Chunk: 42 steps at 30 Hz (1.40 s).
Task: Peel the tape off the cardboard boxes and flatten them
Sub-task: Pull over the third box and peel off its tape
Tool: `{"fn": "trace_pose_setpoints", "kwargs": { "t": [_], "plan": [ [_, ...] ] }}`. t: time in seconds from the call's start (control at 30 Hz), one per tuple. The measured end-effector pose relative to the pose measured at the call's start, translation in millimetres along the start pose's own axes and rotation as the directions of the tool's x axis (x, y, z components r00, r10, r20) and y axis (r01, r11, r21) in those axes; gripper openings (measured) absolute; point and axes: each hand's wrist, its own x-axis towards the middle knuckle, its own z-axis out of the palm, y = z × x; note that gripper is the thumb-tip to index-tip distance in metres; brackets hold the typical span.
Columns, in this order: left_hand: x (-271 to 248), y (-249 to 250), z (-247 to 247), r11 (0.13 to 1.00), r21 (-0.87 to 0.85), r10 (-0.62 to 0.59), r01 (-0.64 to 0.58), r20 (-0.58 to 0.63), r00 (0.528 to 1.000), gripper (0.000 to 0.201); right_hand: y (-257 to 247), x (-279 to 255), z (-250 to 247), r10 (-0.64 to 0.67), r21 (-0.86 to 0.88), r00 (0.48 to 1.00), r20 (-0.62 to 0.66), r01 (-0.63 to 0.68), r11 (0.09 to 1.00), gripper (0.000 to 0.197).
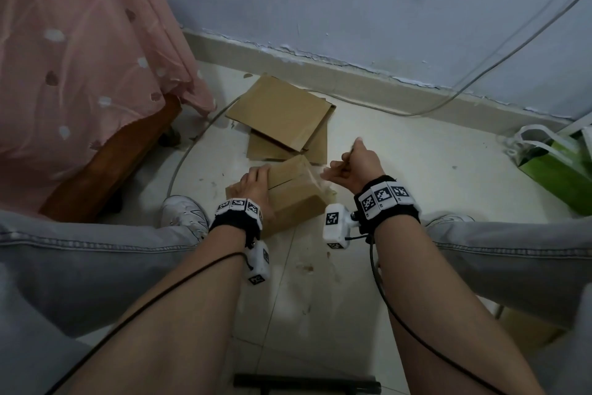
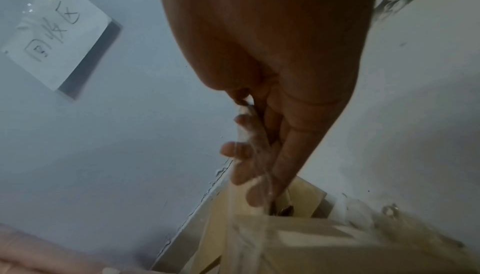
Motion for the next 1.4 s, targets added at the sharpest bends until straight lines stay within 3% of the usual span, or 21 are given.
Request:
{"fn": "trace_pose_setpoints", "kwargs": {
  "t": [0.2, 0.47, 0.6, 0.77, 0.93, 1.0, 1.03, 1.1, 1.17, 1.2, 1.27, 1.4],
  "plan": [
    [-1, -1, -5, 0.999, -0.021, -0.033, 0.034, 0.056, 0.998, 0.122, -4, -6, 14, -0.184, -0.099, 0.974, -0.133, 0.171, 0.98, 0.053],
    [-3, -18, -19, 0.974, -0.19, -0.117, 0.126, 0.056, 0.992, 0.123, -47, 2, -27, -0.356, -0.25, 0.857, -0.372, 0.278, 0.928, 0.057],
    [-5, -26, -22, 0.942, -0.293, -0.157, 0.164, 0.048, 0.986, 0.123, -44, 3, -37, -0.363, -0.223, 0.854, -0.372, 0.297, 0.929, 0.054],
    [-10, -32, -21, 0.934, -0.319, -0.146, 0.163, 0.076, 0.986, 0.125, -31, 2, -31, -0.344, -0.191, 0.723, -0.599, 0.288, 0.938, 0.054],
    [-7, -40, -20, 0.888, -0.413, -0.186, 0.201, 0.077, 0.98, 0.126, -32, 2, -30, -0.343, -0.147, 0.69, -0.637, 0.328, 0.933, 0.06],
    [-6, -41, -21, 0.871, -0.447, -0.181, 0.204, 0.095, 0.979, 0.128, -32, 3, -29, -0.404, -0.205, 0.709, -0.578, 0.353, 0.913, 0.053],
    [-5, -41, -20, 0.861, -0.466, -0.174, 0.203, 0.105, 0.979, 0.13, -32, 2, -27, -0.453, -0.265, 0.744, -0.491, 0.368, 0.891, 0.047],
    [-6, -37, -19, 0.841, -0.5, -0.176, 0.206, 0.108, 0.979, 0.135, -31, 2, -23, -0.482, -0.474, 0.862, -0.159, 0.361, 0.803, 0.042],
    [-5, -34, -17, 0.835, -0.514, -0.172, 0.195, 0.093, 0.981, 0.139, -31, -5, -15, -0.304, -0.713, 0.94, 0.153, 0.318, 0.625, 0.051],
    [-5, -33, -17, 0.84, -0.511, -0.158, 0.182, 0.091, 0.983, 0.14, -31, -10, -9, -0.201, -0.778, 0.953, 0.225, 0.3, 0.553, 0.054],
    [-4, -31, -15, 0.855, -0.494, -0.136, 0.16, 0.084, 0.987, 0.139, -27, -17, 3, -0.101, -0.815, 0.953, 0.287, 0.298, 0.496, 0.051],
    [-8, -32, -10, 0.877, -0.455, -0.119, 0.153, 0.101, 0.988, 0.143, -8, -19, 22, -0.055, -0.877, 0.945, 0.322, 0.32, 0.359, 0.041]
  ]
}}
